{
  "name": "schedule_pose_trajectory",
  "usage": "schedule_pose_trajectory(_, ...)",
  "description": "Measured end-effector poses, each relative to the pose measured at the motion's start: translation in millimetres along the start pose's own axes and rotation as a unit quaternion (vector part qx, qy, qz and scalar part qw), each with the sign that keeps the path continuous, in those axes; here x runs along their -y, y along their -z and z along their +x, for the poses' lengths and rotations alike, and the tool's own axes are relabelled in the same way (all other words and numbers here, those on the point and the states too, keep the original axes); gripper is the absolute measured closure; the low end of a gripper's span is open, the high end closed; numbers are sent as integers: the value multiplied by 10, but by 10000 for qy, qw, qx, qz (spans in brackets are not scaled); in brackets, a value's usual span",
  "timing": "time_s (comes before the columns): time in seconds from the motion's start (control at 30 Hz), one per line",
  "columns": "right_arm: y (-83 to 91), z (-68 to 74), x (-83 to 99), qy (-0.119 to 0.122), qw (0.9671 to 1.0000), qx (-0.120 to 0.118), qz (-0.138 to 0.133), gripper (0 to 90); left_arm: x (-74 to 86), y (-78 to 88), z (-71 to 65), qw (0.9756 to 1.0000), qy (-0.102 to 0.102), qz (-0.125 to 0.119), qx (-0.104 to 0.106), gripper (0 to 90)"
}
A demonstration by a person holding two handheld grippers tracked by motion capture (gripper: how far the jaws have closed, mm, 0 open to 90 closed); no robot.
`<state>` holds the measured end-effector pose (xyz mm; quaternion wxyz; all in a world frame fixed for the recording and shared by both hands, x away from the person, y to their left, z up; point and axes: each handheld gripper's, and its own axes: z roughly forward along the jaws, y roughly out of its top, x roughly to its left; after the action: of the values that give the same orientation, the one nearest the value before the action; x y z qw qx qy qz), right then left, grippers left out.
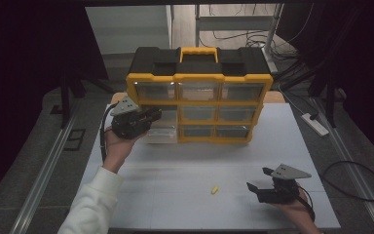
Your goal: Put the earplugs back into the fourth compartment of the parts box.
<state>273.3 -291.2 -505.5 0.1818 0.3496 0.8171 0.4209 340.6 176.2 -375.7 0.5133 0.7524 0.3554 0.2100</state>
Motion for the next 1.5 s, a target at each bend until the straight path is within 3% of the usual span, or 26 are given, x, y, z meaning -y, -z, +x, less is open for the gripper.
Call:
schedule_pose_trajectory(0.07,1,-1,0,-1,10000,2,6,167,-1,-4,-3,10000,11,1,-5,767)
schedule_pose_trajectory(0.1,0,-1,0,-2,10000,-2,1,166,-1,-6,-3,10000,29,-7,-13,714)
schedule_pose_trajectory(0.2,0,0,0,4,10000,-2,-1,166,-1,-14,-13,10000,96,-13,3,474)
schedule_pose_trajectory(0.3,0,-1,0,-3,10000,-2,1,166,-3,-20,-55,9998,125,15,-126,277)
schedule_pose_trajectory(0.43,-2,0,0,9,10000,2,2,166,-10,3,-100,9999,139,-26,15,195)
schedule_pose_trajectory(0.83,-2,-1,0,5,10000,10,0,166,6,75,-267,9983,108,-54,574,178)
schedule_pose_trajectory(0.97,-2,-2,0,0,10000,11,-1,166,20,87,-362,9976,-18,-7,692,196)
schedule_pose_trajectory(1.5,-1,0,0,7,10000,9,6,166,170,-24,-671,9919,-289,252,1213,214)
